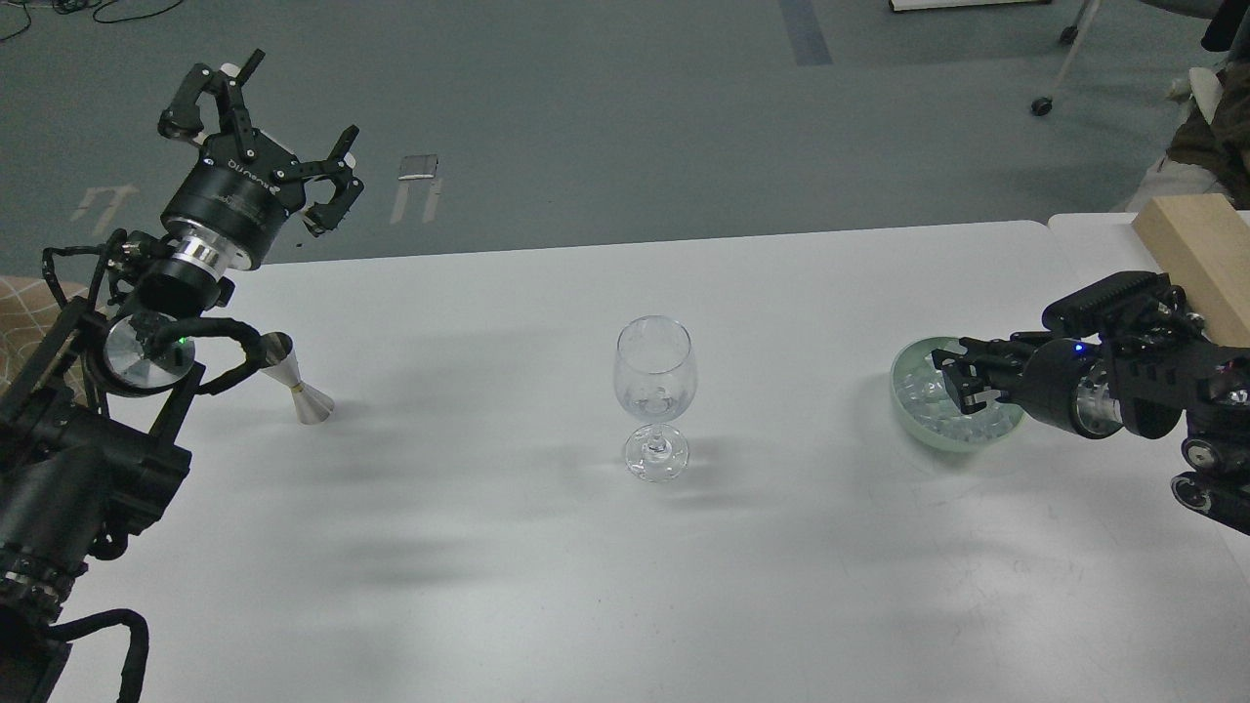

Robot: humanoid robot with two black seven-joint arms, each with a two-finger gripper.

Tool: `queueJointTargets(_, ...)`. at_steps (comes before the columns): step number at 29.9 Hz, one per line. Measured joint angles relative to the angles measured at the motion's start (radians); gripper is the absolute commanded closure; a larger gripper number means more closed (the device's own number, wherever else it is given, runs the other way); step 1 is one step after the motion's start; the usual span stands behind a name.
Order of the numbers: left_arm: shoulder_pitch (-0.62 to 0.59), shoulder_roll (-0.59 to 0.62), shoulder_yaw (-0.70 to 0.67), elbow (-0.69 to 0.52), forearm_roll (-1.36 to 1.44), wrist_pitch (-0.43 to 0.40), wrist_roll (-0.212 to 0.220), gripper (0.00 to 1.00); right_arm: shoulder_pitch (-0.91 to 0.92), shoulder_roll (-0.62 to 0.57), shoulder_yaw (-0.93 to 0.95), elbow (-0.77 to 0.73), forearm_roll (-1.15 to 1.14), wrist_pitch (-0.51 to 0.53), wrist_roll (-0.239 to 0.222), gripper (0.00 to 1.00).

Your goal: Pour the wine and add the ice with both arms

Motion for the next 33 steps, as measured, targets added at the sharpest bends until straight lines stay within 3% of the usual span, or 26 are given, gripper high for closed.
queueJointTargets(15,0.013,0.000,0.002,0.000,0.005,0.001,0.002,0.02,0.227,-0.022,0.011,0.109,0.085,0.165,0.001,1.00)
queueJointTargets(27,0.014,0.000,-0.002,0.000,0.005,0.002,0.000,0.02,0.281,0.034,0.216,0.179,0.085,0.378,0.001,1.00)
queueJointTargets(33,0.014,0.003,-0.003,0.000,0.004,0.002,0.000,0.02,0.333,0.081,0.249,0.194,0.085,0.401,0.001,1.00)
